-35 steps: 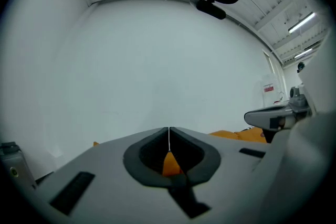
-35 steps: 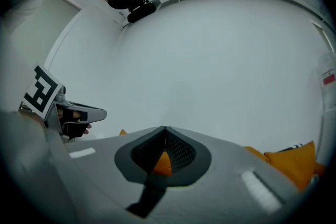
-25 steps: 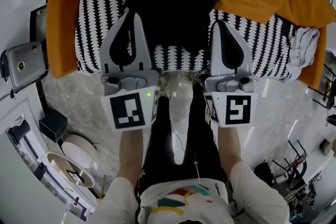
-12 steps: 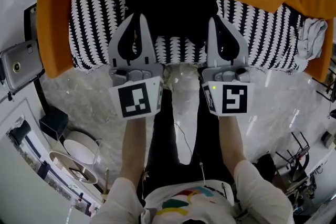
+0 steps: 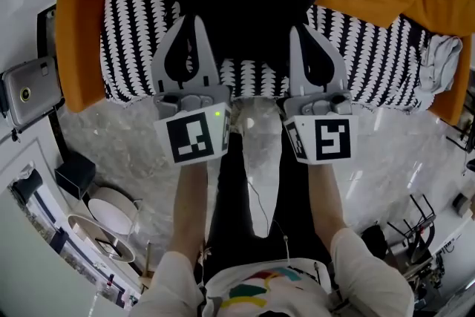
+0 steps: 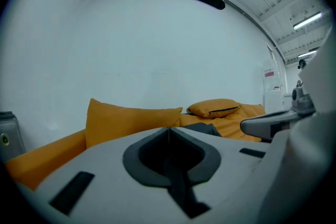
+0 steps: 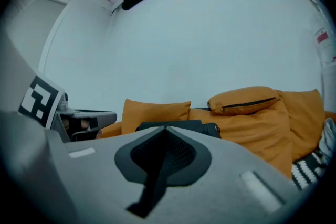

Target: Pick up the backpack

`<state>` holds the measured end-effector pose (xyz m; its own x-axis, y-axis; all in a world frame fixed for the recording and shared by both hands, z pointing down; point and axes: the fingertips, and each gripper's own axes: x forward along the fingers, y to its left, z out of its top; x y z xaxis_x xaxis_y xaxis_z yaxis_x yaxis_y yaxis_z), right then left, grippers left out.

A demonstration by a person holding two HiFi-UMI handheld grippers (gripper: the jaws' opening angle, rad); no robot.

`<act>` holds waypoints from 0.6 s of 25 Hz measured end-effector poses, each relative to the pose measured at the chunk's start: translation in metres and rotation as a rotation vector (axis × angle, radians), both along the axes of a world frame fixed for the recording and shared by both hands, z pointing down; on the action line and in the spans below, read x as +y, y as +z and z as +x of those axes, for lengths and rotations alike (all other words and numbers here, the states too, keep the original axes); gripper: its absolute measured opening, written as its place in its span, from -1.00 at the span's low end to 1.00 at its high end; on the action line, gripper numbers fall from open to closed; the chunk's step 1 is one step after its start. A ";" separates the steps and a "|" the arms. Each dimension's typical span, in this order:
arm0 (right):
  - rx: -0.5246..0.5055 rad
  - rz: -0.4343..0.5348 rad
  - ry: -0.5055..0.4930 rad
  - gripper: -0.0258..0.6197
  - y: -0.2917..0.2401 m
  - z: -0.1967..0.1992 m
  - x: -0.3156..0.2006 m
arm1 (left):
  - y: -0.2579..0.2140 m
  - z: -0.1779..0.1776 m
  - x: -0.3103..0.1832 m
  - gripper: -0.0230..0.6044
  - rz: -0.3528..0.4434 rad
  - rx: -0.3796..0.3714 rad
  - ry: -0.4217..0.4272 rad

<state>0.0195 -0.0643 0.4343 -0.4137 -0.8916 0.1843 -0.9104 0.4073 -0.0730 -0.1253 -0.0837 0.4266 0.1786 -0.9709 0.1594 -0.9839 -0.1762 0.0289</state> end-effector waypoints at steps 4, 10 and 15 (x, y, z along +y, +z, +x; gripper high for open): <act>-0.027 -0.027 0.020 -0.86 0.003 0.009 -0.015 | 0.013 0.000 -0.014 -0.86 -0.040 0.009 0.026; -0.053 -0.135 0.032 -0.21 0.024 0.011 -0.036 | 0.048 -0.023 -0.043 -0.51 -0.113 0.052 0.000; -0.032 -0.231 0.117 0.01 0.059 0.025 -0.050 | 0.089 -0.036 -0.068 -0.15 -0.204 0.052 0.007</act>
<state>0.0450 -0.1141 0.4936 -0.3194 -0.8695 0.3767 -0.9459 0.2689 -0.1814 -0.1609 -0.1514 0.5153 0.1981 -0.9182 0.3431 -0.9790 -0.1680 0.1156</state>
